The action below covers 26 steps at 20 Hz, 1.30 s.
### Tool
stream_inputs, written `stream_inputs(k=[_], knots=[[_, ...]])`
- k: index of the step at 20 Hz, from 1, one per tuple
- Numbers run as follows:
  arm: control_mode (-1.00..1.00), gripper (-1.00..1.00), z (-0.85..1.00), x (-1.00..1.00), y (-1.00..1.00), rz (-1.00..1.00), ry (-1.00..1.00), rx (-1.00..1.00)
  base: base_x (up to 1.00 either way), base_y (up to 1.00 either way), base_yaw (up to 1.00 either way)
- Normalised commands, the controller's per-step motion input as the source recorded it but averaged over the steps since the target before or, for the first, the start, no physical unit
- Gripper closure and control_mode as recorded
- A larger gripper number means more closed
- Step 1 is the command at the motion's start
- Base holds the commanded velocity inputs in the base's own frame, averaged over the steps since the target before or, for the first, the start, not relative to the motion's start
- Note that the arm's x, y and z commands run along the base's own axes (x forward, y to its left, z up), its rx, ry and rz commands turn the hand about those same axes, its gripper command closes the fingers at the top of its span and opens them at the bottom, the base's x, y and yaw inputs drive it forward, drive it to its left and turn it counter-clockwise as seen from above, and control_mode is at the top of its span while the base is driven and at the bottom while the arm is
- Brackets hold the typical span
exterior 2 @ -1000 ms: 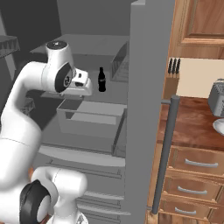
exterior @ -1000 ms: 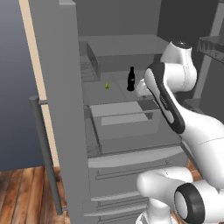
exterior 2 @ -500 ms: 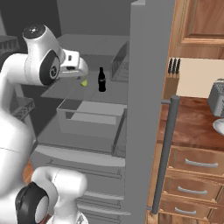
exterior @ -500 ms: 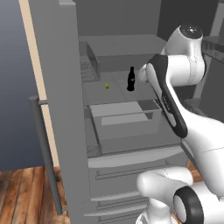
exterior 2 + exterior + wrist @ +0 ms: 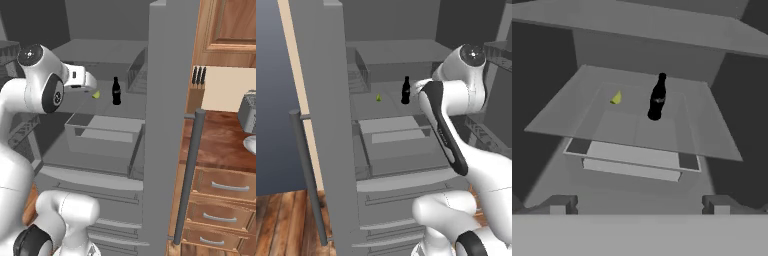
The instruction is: Pick lemon wedge from the fridge and place it on the plate on the counter.
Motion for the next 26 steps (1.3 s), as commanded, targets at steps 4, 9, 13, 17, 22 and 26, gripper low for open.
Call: stream_inputs(k=[4, 9, 13, 17, 22, 26], knots=[[-1.00, -1.00, -0.05, 0.10, 0.48, 0.00, -0.05, 0.00, 0.00, 0.00, 0.00], [-1.00, -1.00, -0.04, 0.14, 0.57, 0.00, 0.00, 0.00, 0.00, 0.00, 0.00], [-1.00, -1.00, 0.00, 0.08, 0.37, -0.03, 0.14, 0.08, 0.00, 0.00, 0.00], [-1.00, -1.00, -0.16, 0.09, 0.22, -0.01, 0.17, 0.10, 0.00, 0.00, 0.00], [-1.00, -1.00, -0.49, 0.20, 0.04, 0.00, 0.02, 0.02, 0.00, 0.00, 0.00], [-1.00, -1.00, -0.46, 0.24, 0.00, 0.00, 0.00, 0.01, 0.00, 0.00, 0.00]])
